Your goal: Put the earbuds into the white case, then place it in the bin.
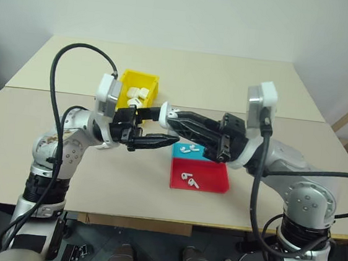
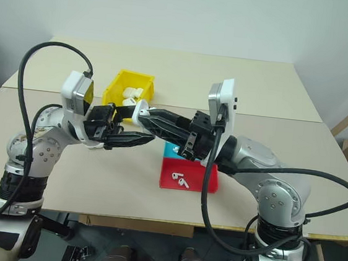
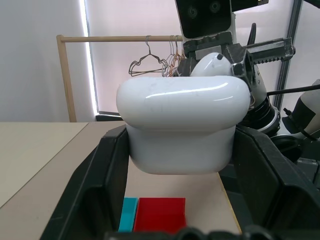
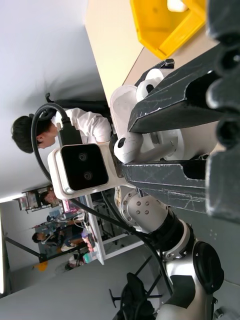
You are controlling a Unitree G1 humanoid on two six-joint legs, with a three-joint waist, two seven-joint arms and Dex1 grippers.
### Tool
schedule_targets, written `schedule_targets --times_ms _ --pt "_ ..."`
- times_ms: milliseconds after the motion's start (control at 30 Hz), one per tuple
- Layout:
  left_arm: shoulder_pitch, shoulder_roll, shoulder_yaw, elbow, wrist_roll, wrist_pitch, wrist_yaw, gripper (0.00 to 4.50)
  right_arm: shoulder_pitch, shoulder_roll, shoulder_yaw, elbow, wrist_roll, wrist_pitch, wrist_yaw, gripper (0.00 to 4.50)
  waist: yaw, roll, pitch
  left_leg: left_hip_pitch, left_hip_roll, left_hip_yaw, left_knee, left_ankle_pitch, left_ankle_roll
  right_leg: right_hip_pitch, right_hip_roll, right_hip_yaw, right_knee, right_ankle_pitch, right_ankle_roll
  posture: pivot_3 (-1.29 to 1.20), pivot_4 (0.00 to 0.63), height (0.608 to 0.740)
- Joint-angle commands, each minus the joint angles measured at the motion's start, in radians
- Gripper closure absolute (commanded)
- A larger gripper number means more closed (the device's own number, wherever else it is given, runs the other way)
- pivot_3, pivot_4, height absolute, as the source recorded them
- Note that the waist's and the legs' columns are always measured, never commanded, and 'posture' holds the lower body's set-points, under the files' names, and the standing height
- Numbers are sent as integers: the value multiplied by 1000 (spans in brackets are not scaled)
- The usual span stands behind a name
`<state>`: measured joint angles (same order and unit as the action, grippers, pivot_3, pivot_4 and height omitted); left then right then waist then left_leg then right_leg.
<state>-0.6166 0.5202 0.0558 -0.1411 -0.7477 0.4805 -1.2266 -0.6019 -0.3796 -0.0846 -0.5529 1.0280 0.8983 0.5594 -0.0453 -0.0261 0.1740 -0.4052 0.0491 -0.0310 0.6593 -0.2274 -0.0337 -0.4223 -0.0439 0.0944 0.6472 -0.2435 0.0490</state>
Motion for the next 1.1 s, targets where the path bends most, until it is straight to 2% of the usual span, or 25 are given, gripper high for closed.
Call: schedule_targets --times_ms 33,833,1000,1100 --pt "-23 0 23 -22 -19 -18 3 1717 12 -17 15 -14 -13 -25 1 3832 0 0 0 0 0 0 0 0 0 0 0 0 0 0 0 0 150 740" --pt "-24 -4 21 -53 -24 -9 36 1717 17 -13 82 -14 -30 -75 -8 3832 0 0 0 0 0 0 0 0 0 0 0 0 0 0 0 0 150 740" --pt "-30 -1 21 -47 -24 -10 37 1717 25 -26 80 -17 -23 -68 -15 2232 0 0 0 0 0 0 0 0 0 0 0 0 0 0 0 0 150 740" --pt "-33 -1 20 -42 -23 -11 37 1717 29 -39 70 -20 -12 -66 -17 1124 0 0 0 0 0 0 0 0 0 0 0 0 0 0 0 0 150 740"
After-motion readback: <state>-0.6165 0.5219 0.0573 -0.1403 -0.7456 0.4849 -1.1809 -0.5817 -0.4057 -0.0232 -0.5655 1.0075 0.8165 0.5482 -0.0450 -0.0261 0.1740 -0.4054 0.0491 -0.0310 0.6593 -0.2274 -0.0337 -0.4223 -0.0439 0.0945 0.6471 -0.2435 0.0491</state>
